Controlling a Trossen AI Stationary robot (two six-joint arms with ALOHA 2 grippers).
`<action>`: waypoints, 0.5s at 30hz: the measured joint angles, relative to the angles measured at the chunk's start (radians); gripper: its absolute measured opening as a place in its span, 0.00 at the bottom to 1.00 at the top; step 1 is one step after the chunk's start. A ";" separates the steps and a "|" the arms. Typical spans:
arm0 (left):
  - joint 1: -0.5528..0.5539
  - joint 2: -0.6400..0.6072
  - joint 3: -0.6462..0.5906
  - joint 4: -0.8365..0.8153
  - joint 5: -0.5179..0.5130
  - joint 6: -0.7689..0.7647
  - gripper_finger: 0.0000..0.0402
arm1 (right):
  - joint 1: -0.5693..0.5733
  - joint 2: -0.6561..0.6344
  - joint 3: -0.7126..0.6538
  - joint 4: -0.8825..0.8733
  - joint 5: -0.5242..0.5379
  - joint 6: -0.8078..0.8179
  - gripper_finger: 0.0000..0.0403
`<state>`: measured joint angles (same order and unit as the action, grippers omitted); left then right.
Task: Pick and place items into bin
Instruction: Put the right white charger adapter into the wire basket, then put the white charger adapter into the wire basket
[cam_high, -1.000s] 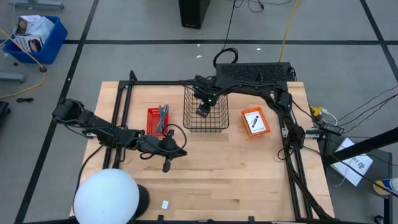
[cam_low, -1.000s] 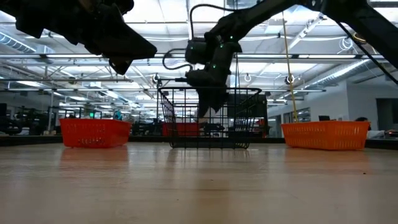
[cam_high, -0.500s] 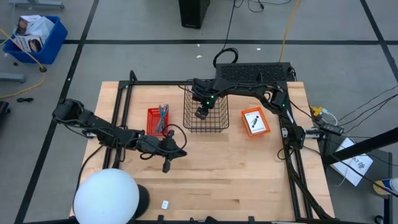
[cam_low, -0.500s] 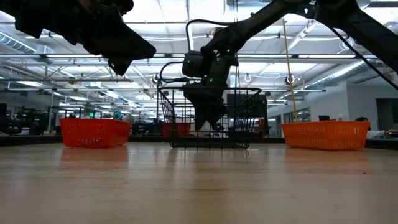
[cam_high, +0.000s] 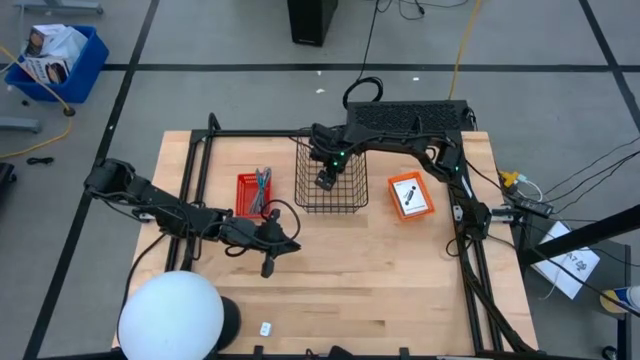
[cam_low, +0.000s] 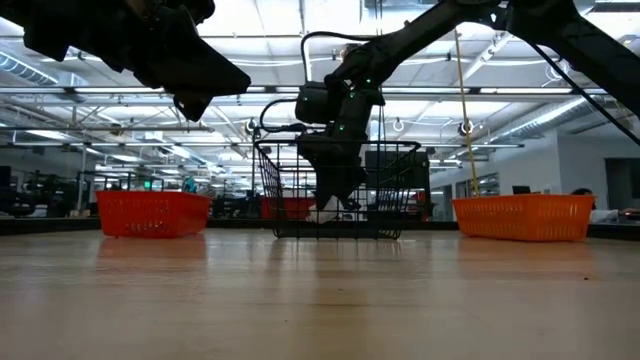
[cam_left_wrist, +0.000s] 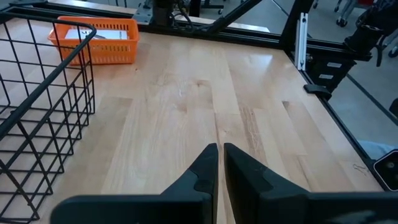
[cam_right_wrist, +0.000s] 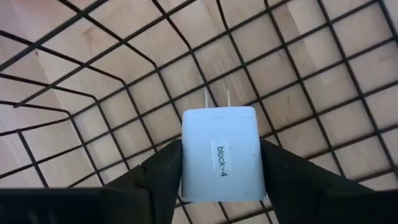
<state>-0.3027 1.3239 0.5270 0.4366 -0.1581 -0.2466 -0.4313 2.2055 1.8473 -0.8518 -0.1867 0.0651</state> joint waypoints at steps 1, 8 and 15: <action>0.000 0.000 0.000 0.000 0.000 0.000 0.08 | 0.000 0.000 0.000 0.003 0.001 -0.003 0.50; 0.000 0.000 0.000 0.000 0.000 -0.001 0.08 | -0.012 0.000 0.000 0.012 0.001 -0.002 0.48; 0.000 0.000 0.000 0.000 0.000 -0.001 0.08 | -0.015 -0.005 0.000 0.015 0.003 -0.005 0.42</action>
<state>-0.3027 1.3239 0.5270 0.4370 -0.1581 -0.2474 -0.4465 2.2001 1.8473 -0.8366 -0.1841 0.0598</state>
